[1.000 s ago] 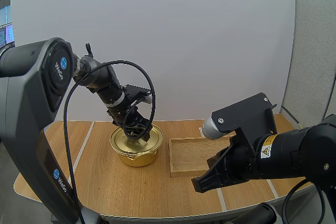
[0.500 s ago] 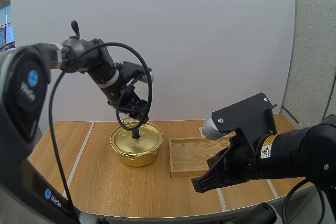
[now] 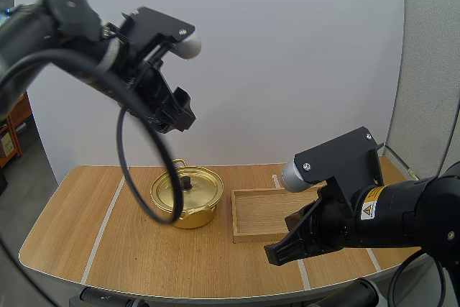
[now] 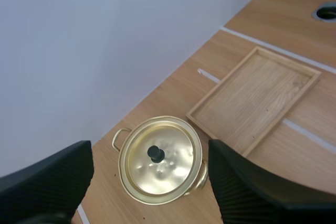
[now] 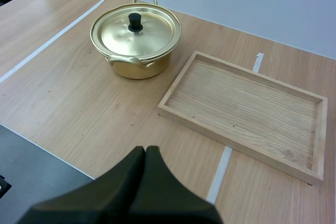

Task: Open the pot, put the pineapple inside, and close it

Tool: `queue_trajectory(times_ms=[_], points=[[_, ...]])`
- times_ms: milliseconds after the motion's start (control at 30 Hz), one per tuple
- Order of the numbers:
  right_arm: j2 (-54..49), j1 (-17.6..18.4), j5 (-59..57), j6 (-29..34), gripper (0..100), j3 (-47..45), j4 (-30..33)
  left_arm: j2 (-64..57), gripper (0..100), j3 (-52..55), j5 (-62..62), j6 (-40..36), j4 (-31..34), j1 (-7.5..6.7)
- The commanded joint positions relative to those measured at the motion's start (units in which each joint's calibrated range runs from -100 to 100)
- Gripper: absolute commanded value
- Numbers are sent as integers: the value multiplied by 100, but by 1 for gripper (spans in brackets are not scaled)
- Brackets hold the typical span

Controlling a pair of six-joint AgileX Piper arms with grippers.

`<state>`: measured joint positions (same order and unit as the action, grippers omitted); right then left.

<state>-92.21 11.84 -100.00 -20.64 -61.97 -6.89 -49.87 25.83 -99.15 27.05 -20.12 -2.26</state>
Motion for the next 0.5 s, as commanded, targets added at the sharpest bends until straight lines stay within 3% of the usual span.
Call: queue_trajectory(times_ms=[0,267,467], points=[[-60,-23,0,-57,0,-18,-17,-696,100,-7,-85,-307,-30,-1],[-60,-23,0,-57,0,-18,-17,-1723,100,-7,-85,-611,-6,-1],[-60,-23,0,-57,0,-18,-7,-2381,100,-7,-85,-835,374,0]])
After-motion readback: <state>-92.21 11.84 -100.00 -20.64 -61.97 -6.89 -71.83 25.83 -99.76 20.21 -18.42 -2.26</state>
